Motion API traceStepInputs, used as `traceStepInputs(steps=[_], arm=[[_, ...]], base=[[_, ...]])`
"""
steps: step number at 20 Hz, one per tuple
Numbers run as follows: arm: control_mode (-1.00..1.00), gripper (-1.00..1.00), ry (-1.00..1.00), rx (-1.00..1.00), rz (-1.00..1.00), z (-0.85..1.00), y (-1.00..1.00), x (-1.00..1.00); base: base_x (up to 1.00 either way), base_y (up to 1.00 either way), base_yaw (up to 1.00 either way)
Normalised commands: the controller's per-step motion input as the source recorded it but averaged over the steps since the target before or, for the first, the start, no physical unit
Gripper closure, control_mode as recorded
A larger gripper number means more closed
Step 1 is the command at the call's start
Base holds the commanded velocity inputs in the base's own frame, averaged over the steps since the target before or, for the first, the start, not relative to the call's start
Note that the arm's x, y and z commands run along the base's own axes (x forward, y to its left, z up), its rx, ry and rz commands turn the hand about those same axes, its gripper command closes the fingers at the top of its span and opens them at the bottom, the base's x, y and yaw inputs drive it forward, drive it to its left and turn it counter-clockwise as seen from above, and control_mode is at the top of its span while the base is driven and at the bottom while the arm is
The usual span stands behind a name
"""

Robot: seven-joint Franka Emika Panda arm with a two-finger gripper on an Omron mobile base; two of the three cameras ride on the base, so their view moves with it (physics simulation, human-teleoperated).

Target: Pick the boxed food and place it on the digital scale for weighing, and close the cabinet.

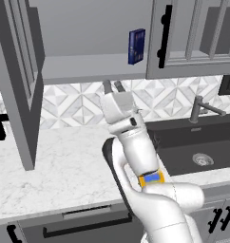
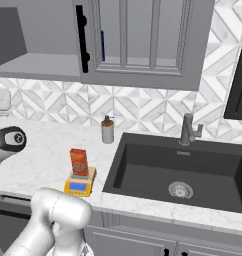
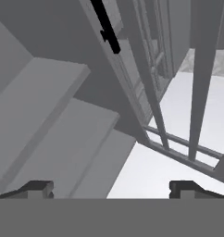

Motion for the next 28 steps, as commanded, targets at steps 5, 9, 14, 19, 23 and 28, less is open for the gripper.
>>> traceStepInputs(steps=[5,9,14,19,23,28], arm=[[-1.0,-1.0,-0.1,0.01,-0.05,-0.76,0.8,0.46],[-1.0,-1.0,-0.13,0.13,-0.02,-0.82,0.55,0.36],[-1.0,-1.0,-0.18,0.1,-0.01,-0.49,0.79,0.21],[-1.0,-1.0,-0.01,0.0,0.0,-0.32,0.94,0.27],[-1.0,-1.0,-0.05,0.0,0.0,-0.55,0.6,0.08],[-1.0,-1.0,-0.11,0.01,0.0,-0.7,0.24,-0.03]], base=[[0.0,0.0,0.0],[0.0,0.0,0.0],[0.0,0.0,0.0],[0.0,0.0,0.0],[0.0,0.0,0.0],[0.0,0.0,0.0]])
